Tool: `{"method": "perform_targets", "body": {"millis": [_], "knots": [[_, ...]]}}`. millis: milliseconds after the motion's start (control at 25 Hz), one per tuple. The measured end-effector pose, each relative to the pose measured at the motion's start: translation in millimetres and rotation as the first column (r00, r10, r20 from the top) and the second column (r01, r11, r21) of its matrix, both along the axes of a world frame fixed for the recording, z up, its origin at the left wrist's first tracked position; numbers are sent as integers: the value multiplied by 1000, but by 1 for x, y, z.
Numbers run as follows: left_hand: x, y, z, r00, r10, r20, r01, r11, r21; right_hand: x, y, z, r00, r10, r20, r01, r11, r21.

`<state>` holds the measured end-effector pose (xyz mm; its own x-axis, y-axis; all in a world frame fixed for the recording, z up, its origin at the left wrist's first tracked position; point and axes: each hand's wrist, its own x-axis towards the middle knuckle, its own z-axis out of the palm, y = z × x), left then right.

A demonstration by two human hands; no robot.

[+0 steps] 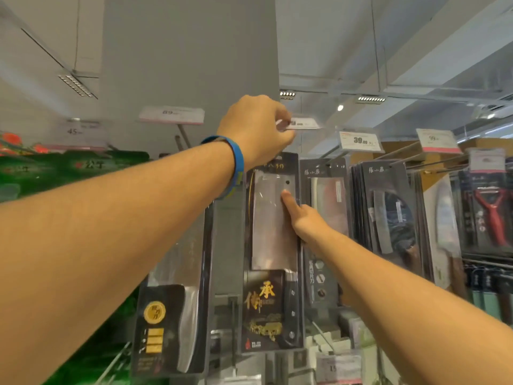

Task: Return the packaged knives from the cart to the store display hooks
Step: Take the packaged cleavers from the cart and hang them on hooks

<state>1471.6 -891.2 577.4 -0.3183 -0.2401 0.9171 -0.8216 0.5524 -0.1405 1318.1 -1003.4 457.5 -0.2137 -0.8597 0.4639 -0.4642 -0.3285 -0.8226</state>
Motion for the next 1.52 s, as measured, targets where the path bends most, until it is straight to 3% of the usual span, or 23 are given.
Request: {"method": "perform_targets", "body": {"millis": [120, 240, 320, 400, 520, 600, 720, 840, 1000, 1080, 1200, 1280, 1440, 1520], "knots": [[-2, 2, -66, 954, -258, -154, 259, 966, -13, -1, 23, -15, 995, -99, -20, 97, 992, -79], [7, 1, -136, 806, -415, -421, 476, 878, 45, -8, 59, -42, 977, -210, 16, 207, 942, -263], [7, -1, -187, 612, -405, -679, 677, 712, 186, -12, 86, -74, 984, -165, 64, 177, 933, -314], [-3, 4, -246, 457, -244, -855, 820, 488, 299, -18, 116, -121, 987, -64, 147, 102, 960, -262], [-19, 17, -356, 511, -70, -856, 822, 331, 464, -36, 170, -214, 974, 35, 222, -13, 995, -96], [-24, 32, -430, 553, -1, -833, 816, 204, 541, -53, 215, -286, 958, -17, 286, 0, 998, 62], [-45, 58, -530, 680, 66, -730, 733, -37, 679, -84, 283, -392, 904, -199, 379, 85, 951, 298], [-74, 94, -614, 791, 169, -588, 609, -300, 734, -110, 355, -485, 797, -434, 421, 173, 831, 528], [-116, 165, -701, 914, 193, -356, 397, -597, 697, -146, 488, -581, 529, -744, 409, 261, 601, 755], [-154, 204, -724, 942, 153, -298, 320, -676, 664, -157, 561, -610, 354, -841, 408, 276, 511, 814], [-227, 262, -740, 959, -57, -278, 143, -748, 648, -171, 659, -629, 97, -912, 398, 334, 407, 850], [-277, 299, -746, 939, -223, -263, 5, -755, 656, -181, 721, -633, -28, -923, 385, 377, 347, 859], [-364, 372, -757, 899, -353, -259, -144, -797, 586, -198, 822, -637, -152, -930, 336, 436, 242, 867], [-398, 426, -754, 844, -473, -253, -261, -775, 576, -203, 863, -633, -230, -921, 315, 448, 187, 874]]}}
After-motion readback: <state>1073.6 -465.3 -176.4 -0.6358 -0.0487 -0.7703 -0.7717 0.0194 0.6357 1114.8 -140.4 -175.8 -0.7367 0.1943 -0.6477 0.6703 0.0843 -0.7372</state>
